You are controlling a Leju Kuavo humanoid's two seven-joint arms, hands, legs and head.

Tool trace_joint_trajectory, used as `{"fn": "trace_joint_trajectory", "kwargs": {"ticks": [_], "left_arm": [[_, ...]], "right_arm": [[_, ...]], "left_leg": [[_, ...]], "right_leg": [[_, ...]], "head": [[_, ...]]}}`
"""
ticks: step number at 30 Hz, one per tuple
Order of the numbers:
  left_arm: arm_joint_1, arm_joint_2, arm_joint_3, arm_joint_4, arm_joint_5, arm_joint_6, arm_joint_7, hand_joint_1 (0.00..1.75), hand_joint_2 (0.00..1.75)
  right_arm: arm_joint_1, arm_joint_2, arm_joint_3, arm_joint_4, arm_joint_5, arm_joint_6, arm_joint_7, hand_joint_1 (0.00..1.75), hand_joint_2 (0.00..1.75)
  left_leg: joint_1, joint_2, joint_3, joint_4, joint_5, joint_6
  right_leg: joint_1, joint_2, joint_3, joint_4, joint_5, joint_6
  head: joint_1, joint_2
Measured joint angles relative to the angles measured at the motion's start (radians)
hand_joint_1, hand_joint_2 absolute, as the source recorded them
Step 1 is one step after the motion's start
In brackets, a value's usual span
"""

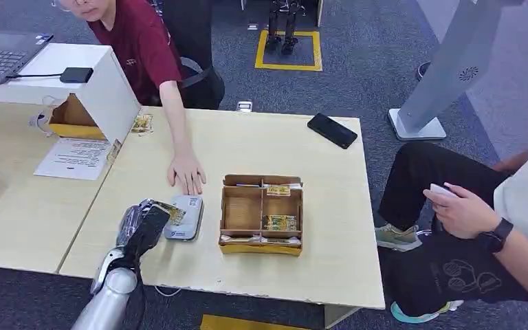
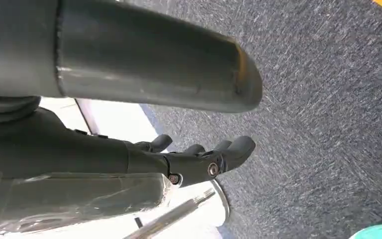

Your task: Pass the card to the sensor for recognition and then transmit it.

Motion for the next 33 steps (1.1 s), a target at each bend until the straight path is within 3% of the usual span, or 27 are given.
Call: {"fn": "trace_joint_trajectory", "kwargs": {"ticks": [10, 33], "left_arm": [[-0.018, 0.001, -0.015, 0.029, -0.061, 0.029, 0.026, 1.75, 1.75], [-0.029, 0.001, -0.021, 0.067, -0.072, 0.03, 0.029, 1.75, 1.75]], "right_arm": [[0.0, 0.0, -0.005, 0.0, 0.008, -0.005, -0.002, 0.0, 0.0], [0.0, 0.001, -0.006, 0.0, 0.017, -0.008, -0.006, 0.0, 0.0]], "left_leg": [[0.0, 0.0, 0.0, 0.0, 0.0, 0.0], [0.0, 0.0, 0.0, 0.0, 0.0, 0.0]], "right_leg": [[0.0, 0.0, 0.0, 0.0, 0.0, 0.0], [0.0, 0.0, 0.0, 0.0, 0.0, 0.0]], "head": [[0.0, 0.0], [0.0, 0.0]]}}
